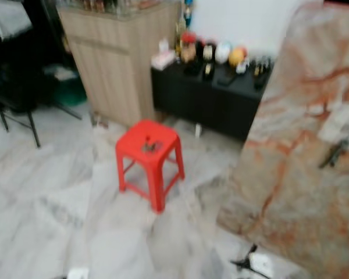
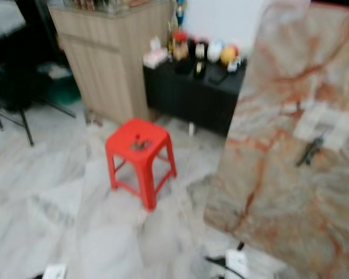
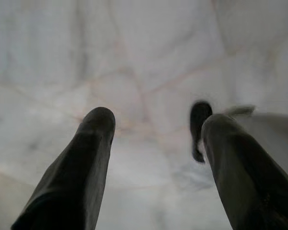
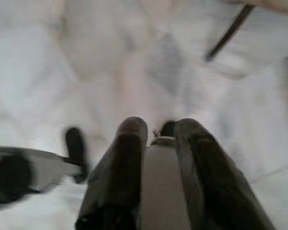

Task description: Hang keys on a hook

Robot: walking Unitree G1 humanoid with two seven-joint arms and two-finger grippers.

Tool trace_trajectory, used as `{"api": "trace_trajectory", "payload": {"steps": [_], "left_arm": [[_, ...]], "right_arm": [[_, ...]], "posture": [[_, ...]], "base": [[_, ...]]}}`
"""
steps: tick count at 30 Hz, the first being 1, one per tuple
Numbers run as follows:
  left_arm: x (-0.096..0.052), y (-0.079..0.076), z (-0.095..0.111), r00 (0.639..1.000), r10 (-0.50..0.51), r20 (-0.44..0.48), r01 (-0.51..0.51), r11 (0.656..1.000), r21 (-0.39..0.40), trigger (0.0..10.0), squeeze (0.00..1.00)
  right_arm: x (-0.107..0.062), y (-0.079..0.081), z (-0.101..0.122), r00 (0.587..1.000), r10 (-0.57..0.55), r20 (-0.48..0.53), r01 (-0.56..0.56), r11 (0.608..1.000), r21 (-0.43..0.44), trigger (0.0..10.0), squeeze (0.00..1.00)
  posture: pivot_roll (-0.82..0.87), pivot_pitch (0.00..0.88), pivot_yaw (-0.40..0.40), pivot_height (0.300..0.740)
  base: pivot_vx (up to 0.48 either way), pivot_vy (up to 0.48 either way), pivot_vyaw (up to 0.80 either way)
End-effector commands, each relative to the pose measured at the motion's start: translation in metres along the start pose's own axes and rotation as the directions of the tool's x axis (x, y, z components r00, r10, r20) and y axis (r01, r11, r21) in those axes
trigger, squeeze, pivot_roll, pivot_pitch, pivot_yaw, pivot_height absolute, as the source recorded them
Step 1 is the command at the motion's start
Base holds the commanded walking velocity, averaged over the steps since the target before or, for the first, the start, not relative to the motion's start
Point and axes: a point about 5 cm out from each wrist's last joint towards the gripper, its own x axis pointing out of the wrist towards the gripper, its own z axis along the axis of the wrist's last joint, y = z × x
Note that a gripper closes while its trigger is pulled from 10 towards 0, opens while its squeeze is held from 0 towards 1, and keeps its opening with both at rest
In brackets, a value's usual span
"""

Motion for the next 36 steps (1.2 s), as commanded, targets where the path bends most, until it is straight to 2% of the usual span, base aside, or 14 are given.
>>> {"api": "trace_trajectory", "payload": {"steps": [1, 5, 18, 36], "left_arm": [[0.0025, -0.009, 0.0087, 1.0, -0.02, 0.024, 0.02, 1.0, -0.02, 10.0, 0.0], [0.0025, -0.0095, 0.0087, 0.999, -0.02, 0.025, 0.02, 1.0, -0.022, 10.0, 0.0], [0.0027, -0.009, 0.0096, 1.0, -0.015, 0.028, 0.016, 0.999, -0.038, 10.0, 0.0], [0.0026, -0.0077, 0.0092, 1.0, -0.017, 0.023, 0.017, 1.0, -0.018, 10.0, 0.0]], "right_arm": [[-0.0023, -0.0164, -0.0019, 0.999, -0.045, -0.007, 0.045, 0.999, 0.001, 10.0, 0.0], [-0.0023, -0.0165, -0.0012, 0.999, -0.046, -0.002, 0.046, 0.999, 0.009, 10.0, 0.0], [-0.0021, -0.0157, 0.0012, 0.999, -0.041, 0.017, 0.041, 0.999, 0.01, 10.0, 0.0], [-0.0021, -0.0147, 0.0007, 0.999, -0.039, 0.022, 0.038, 0.999, 0.008, 10.0, 0.0]], "posture": [[-0.02, 0.0, -0.005, 0.74], [-0.02, 0.0, -0.004, 0.74], [0.0, 0.0, -0.018, 0.74], [0.0, 0.0, -0.013, 0.74]], "base": [[0.0, 0.0, -0.8], [0.0, 0.0, -0.78], [0.0, 0.337, 0.0], [0.0, 0.48, 0.0]]}}
